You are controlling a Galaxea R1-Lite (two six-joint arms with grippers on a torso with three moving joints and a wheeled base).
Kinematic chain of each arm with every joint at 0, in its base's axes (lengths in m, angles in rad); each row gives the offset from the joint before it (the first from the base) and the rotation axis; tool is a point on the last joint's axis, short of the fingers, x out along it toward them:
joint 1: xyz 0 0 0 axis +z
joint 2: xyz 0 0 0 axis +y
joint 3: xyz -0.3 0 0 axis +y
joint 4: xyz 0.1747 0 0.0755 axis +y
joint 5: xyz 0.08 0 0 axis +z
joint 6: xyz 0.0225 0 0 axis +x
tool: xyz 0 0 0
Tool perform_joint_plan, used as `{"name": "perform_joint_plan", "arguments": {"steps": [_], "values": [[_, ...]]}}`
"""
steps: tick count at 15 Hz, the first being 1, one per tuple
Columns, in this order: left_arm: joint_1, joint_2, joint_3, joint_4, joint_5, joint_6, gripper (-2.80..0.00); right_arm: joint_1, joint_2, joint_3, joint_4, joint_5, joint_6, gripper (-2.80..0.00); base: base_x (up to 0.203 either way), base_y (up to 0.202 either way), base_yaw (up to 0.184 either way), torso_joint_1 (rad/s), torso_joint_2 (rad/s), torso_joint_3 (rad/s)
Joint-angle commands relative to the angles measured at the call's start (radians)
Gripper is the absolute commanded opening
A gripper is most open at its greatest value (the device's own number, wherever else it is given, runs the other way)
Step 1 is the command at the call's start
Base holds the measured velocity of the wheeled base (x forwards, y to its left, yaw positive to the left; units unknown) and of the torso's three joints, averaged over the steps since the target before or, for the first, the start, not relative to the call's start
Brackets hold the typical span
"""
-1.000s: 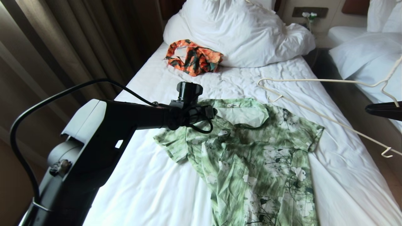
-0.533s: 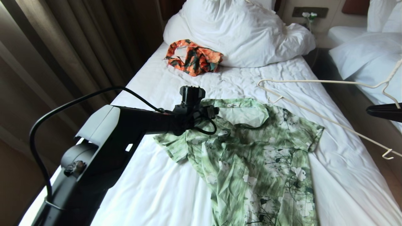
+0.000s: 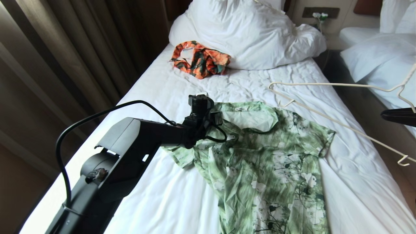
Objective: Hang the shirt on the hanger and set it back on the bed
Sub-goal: Lift the shirt and hanger
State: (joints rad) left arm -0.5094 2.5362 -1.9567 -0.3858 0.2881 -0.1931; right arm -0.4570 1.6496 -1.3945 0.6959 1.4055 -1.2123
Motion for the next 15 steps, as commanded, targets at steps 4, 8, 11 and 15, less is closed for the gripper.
{"name": "perform_joint_plan", "arguments": {"steps": [4,8,11,15], "values": [[-0.001,-0.007,-0.001,-0.004,0.006,0.003,-2.8,-0.009,0.003,0.002,0.004,0.008,-0.007,-2.8,0.0,0.0,0.0,0.0,0.0,0.0],[0.0,-0.009,-0.001,0.001,0.005,0.003,-2.8,-0.015,0.004,0.003,0.004,0.009,-0.007,-2.8,0.0,0.0,0.0,0.0,0.0,0.0],[-0.008,-0.079,0.032,0.004,0.027,-0.006,-2.8,-0.007,0.031,-0.005,0.002,0.006,-0.005,-2.8,0.0,0.0,0.0,0.0,0.0,0.0],[-0.109,-0.301,0.258,0.0,0.069,-0.012,-2.8,0.052,0.123,-0.124,-0.008,-0.007,0.023,-2.8,0.0,0.0,0.0,0.0,0.0,0.0]]}}
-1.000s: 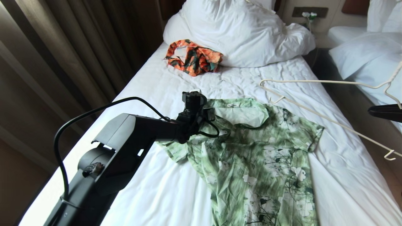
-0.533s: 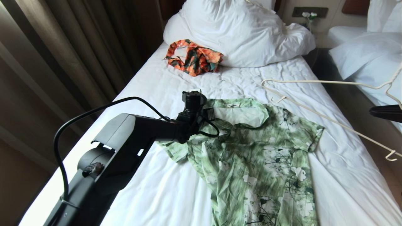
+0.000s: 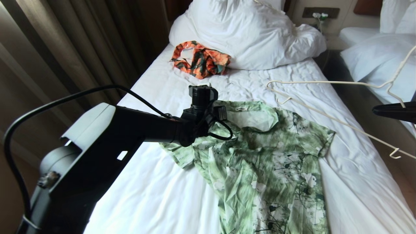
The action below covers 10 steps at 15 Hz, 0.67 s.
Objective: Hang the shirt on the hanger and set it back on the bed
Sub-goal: Lift the shirt and hanger, then hook one side of the shirt onto the hanger
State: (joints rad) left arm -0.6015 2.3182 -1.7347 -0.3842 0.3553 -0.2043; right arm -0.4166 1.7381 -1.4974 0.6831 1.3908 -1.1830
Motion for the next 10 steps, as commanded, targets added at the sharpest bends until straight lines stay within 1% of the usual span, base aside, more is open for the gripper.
{"name": "perform_joint_plan", "arguments": {"steps": [1,2,4,7,10], "values": [[-0.052,-0.124,0.096,-0.005,0.005,-0.002,-2.8,0.026,0.044,-0.023,0.004,0.007,-0.003,-2.8,0.0,0.0,0.0,0.0,0.0,0.0],[-0.085,-0.155,0.143,-0.007,0.006,-0.007,-2.8,0.041,0.057,-0.023,0.005,0.007,-0.002,-2.8,0.0,0.0,0.0,0.0,0.0,0.0],[-0.132,-0.185,0.195,-0.009,0.013,-0.049,-2.8,0.065,0.097,-0.025,0.005,0.0,0.002,-2.8,0.0,0.0,0.0,0.0,0.0,0.0],[-0.133,-0.189,0.201,-0.008,0.012,-0.055,-2.8,0.114,0.188,-0.046,-0.001,-0.045,0.009,-2.8,0.0,0.0,0.0,0.0,0.0,0.0],[-0.136,-0.189,0.201,-0.008,0.011,-0.055,-2.8,0.152,0.256,-0.075,-0.051,-0.074,0.01,-2.8,0.0,0.0,0.0,0.0,0.0,0.0]]}}
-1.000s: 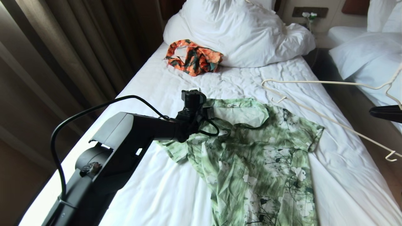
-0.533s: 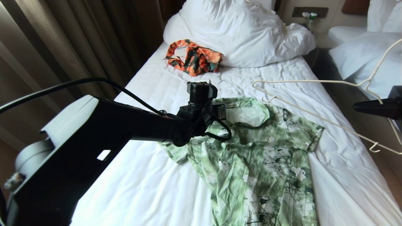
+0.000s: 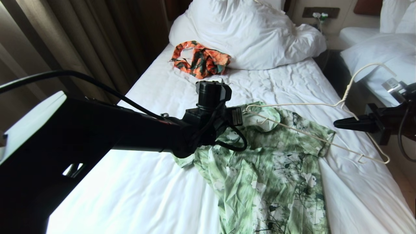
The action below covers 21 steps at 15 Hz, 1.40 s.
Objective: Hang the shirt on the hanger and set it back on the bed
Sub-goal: Hook one side of the shirt onto the hanger
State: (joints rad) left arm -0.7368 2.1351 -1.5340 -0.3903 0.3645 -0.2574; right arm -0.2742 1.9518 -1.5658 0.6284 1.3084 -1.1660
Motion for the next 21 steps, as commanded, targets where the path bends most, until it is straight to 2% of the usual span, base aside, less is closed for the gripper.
{"name": "perform_joint_plan", "arguments": {"steps": [1,3,12,17,18,21], "values": [[-0.003,-0.004,0.0,-0.002,0.002,-0.003,-2.8,0.017,0.066,-0.017,-0.026,0.002,-0.006,-2.8,0.0,0.0,0.0,0.0,0.0,0.0],[-0.01,-0.001,0.0,-0.003,0.001,-0.004,-2.8,0.029,0.115,-0.063,-0.062,-0.025,-0.005,-2.8,0.0,0.0,0.0,0.0,0.0,0.0],[-0.03,-0.002,-0.012,-0.002,0.001,-0.014,-2.8,0.114,0.293,-0.313,-0.067,-0.057,0.023,-2.8,0.0,0.0,0.0,0.0,0.0,0.0],[-0.035,-0.003,-0.012,-0.002,-0.001,-0.014,-2.8,0.159,0.352,-0.377,-0.079,-0.093,0.032,-2.8,0.0,0.0,0.0,0.0,0.0,0.0],[-0.035,-0.003,-0.011,-0.002,-0.001,-0.014,-2.8,0.162,0.355,-0.378,-0.111,-0.1,0.052,-2.8,0.0,0.0,0.0,0.0,0.0,0.0],[-0.048,-0.003,-0.013,-0.003,-0.003,-0.015,-2.8,0.181,0.353,-0.375,-0.278,-0.103,0.192,-2.8,0.0,0.0,0.0,0.0,0.0,0.0]]}}
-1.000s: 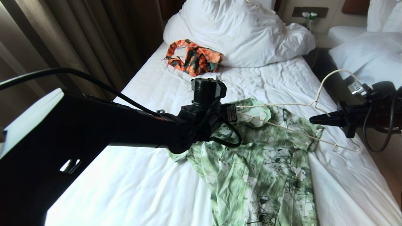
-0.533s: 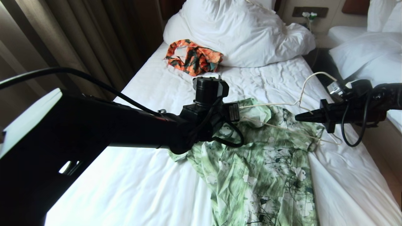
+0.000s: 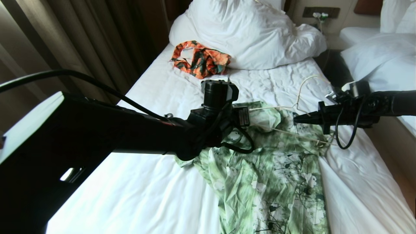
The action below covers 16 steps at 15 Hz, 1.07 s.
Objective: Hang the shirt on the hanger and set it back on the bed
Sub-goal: Hook one side of the shirt onto the hanger
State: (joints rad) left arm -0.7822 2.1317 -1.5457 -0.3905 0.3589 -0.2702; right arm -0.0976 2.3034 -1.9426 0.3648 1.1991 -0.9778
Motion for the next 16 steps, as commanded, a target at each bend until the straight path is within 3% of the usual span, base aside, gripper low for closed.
{"name": "perform_joint_plan", "arguments": {"steps": [1,6,10,14,16], "values": [[-0.009,0.002,-0.01,-0.002,0.0,-0.001,-2.8,0.013,-0.002,0.006,-0.025,0.007,0.013,-2.8,0.0,0.0,0.0,0.0,0.0,0.0],[-0.046,0.041,-0.135,0.031,0.003,0.012,-2.8,0.075,-0.047,0.084,-0.029,0.008,0.012,-2.8,0.0,0.0,0.0,0.0,0.0,0.0],[-0.159,0.038,-0.158,0.034,-0.003,0.014,-2.8,0.113,-0.116,0.124,-0.028,0.01,0.013,-2.8,0.0,0.0,0.0,0.0,0.0,0.0],[-0.287,-0.067,-0.119,0.072,-0.105,0.015,-2.8,0.16,-0.279,0.264,-0.029,0.015,0.011,-2.8,0.0,0.0,0.0,0.0,0.0,0.0],[-0.344,-0.095,-0.12,0.112,-0.126,0.014,-2.8,0.181,-0.342,0.342,-0.03,0.02,0.009,-2.8,0.0,0.0,0.0,0.0,0.0,0.0]]}}
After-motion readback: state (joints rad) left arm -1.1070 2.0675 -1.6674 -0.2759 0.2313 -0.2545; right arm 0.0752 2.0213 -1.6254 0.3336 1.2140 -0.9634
